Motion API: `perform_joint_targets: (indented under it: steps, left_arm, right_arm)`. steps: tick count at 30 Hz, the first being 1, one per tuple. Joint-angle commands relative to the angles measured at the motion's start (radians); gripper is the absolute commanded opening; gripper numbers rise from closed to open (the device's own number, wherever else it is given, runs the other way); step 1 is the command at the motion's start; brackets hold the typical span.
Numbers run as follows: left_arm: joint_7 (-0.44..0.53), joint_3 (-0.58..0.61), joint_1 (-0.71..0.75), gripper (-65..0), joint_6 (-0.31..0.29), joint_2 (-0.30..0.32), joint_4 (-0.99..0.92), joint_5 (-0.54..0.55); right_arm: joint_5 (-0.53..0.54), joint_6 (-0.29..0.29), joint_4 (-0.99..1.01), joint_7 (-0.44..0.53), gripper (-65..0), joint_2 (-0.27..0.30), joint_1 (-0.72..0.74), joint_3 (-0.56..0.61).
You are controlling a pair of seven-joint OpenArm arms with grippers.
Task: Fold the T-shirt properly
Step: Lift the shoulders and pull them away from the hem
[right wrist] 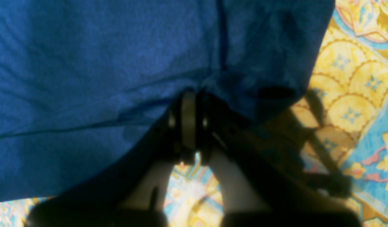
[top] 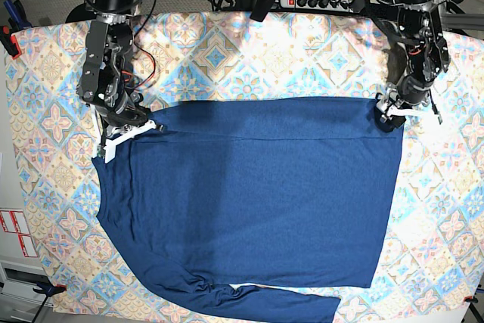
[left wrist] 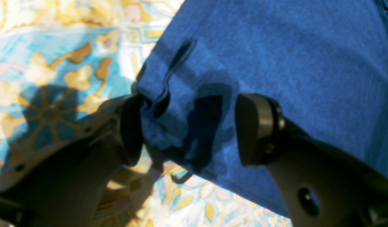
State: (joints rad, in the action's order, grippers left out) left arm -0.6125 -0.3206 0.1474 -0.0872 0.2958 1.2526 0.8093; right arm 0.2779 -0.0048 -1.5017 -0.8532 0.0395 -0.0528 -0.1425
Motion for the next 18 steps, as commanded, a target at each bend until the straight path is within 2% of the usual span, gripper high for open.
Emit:
perform_joint_targets:
  steps: [1, 4, 5, 13, 18]
  left_arm:
    - [-0.036, 0.024, -0.002, -33.5, -0.004, 0.004, 0.006, 0.006]
    - [-0.034, 0.030, -0.004, -58.7, -0.029, 0.006, 0.006, 0.006]
    - [-0.034, 0.030, -0.004, -65.0, -0.041, 0.006, 0.006, 0.006]
    - [-0.030, 0.028, 0.071, -65.0, -0.050, 0.018, 0.032, 0.006]
    - [-0.028, 0.028, 0.176, -65.0, -0.052, 0.029, 0.171, 0.006]
  right_arm:
    - [0.005, 0.002, -0.023, 0.018, -64.8, 0.007, 0.014, -0.001]
    - [0.007, 0.002, -0.024, 0.018, -64.8, 0.007, 0.014, -0.001]
    - [0.007, 0.002, -0.027, 0.018, -64.8, 0.007, 0.014, -0.001]
    - [0.007, 0.002, -0.029, 0.018, -64.8, 0.010, -0.019, -0.009]
    - [0.007, 0.002, -0.052, 0.019, -65.0, 0.012, -0.077, -0.009]
